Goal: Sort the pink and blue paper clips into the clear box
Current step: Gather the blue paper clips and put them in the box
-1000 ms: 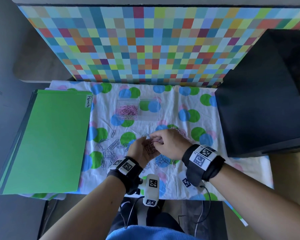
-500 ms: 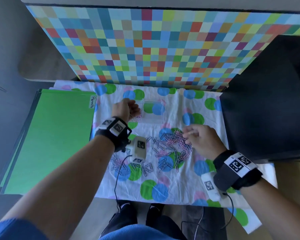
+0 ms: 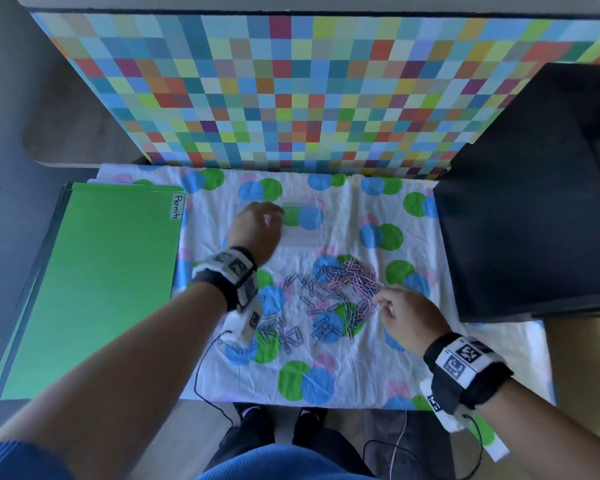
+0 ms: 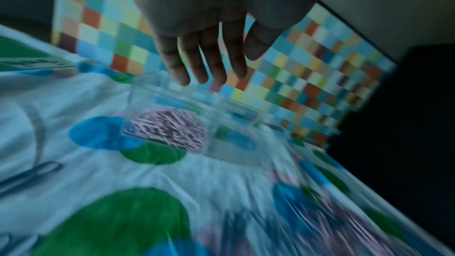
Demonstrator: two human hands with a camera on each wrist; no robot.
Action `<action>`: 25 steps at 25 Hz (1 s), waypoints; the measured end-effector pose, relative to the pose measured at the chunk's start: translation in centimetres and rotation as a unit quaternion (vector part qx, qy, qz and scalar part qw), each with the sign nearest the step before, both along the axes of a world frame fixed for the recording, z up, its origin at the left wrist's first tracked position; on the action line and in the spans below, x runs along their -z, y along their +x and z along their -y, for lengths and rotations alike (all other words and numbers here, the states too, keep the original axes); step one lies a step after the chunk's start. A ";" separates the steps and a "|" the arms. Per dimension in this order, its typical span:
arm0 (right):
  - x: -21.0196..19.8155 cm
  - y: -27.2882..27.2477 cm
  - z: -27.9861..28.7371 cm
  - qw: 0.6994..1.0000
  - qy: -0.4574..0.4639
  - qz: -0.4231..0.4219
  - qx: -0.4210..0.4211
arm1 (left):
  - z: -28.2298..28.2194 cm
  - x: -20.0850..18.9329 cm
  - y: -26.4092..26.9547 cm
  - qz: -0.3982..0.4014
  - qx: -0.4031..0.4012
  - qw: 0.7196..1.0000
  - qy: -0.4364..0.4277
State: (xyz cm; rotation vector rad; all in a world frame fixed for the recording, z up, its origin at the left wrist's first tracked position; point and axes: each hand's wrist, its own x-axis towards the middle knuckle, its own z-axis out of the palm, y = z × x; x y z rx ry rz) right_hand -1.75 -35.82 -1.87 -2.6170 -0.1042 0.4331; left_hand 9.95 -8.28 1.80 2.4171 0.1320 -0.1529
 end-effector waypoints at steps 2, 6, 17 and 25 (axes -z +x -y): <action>0.8 -0.9 -0.5 0.999 -0.031 0.023 -0.033 | 2.3 0.5 -3.8 0.080 0.145 0.986 -0.001; 2.2 -1.8 -0.9 0.994 -0.050 0.088 -0.046 | 6.8 3.7 -10.9 0.067 0.425 0.896 0.112; 2.3 -0.7 -1.0 0.995 0.077 0.058 0.012 | 1.9 5.7 -12.4 -0.011 0.411 0.881 0.234; 2.0 0.0 -0.7 0.926 0.303 -0.107 0.201 | 5.5 4.7 -13.0 0.056 0.366 0.903 0.219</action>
